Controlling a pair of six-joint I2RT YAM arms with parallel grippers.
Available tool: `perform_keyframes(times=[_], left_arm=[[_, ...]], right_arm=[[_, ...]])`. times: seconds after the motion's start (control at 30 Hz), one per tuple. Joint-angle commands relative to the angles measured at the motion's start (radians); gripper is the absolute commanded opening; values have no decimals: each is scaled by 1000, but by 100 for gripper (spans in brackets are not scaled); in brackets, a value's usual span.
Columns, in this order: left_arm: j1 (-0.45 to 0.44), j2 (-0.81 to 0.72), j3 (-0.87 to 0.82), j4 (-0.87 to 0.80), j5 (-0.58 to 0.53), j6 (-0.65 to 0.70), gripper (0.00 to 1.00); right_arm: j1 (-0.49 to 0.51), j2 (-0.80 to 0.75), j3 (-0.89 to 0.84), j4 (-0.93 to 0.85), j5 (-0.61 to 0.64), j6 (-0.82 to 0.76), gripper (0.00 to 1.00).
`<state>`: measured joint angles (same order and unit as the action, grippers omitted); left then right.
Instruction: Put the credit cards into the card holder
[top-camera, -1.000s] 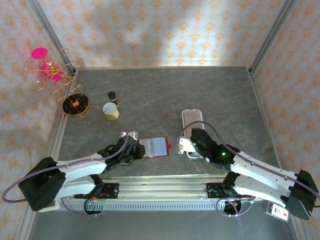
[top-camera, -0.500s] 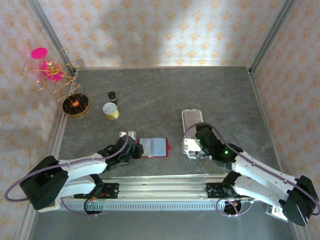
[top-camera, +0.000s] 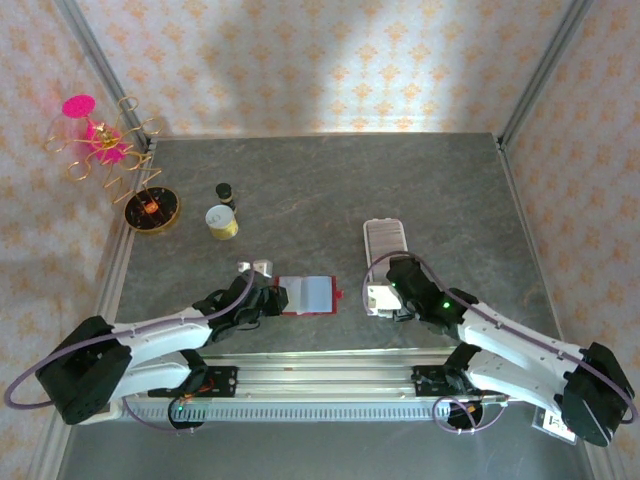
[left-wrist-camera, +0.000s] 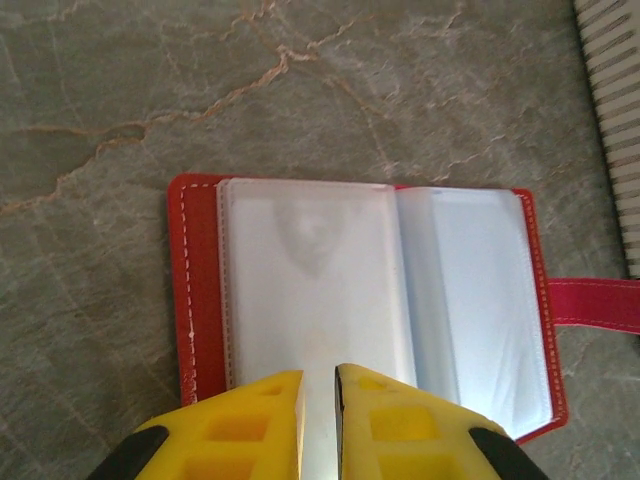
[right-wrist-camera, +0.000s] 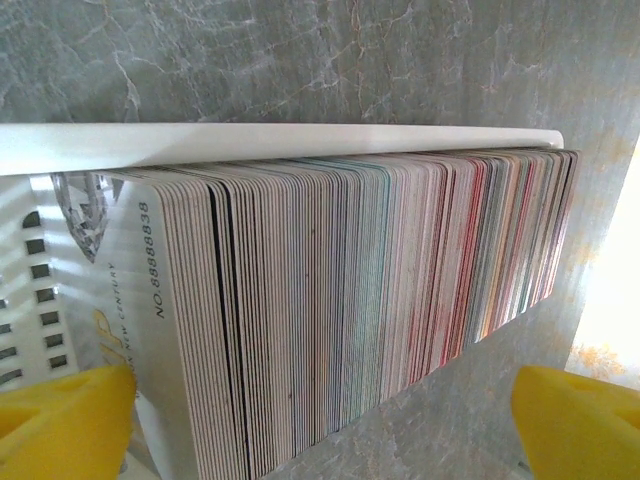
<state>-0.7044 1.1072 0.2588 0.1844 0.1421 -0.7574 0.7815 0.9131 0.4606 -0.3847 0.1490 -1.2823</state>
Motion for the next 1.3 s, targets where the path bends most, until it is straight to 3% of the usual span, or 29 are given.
perform_keyframes(times=[0.0, 0.2, 0.47, 0.8, 1.27], left_arm=[[7, -35, -1, -34, -2, 8, 17], [8, -61, -1, -54, -4, 1, 17], [7, -70, -3, -55, 1, -11, 17], [8, -86, -9, -66, 3, -23, 17], [6, -115, -13, -85, 2, -36, 17]], right_arm=[[-4, 25, -19, 21, -29, 3, 93], [-4, 29, 2, 5, -34, -4, 81], [-4, 20, 32, -63, -41, 4, 49], [-4, -18, 25, -71, -43, 6, 22], [-4, -43, 44, -85, -46, 16, 8]])
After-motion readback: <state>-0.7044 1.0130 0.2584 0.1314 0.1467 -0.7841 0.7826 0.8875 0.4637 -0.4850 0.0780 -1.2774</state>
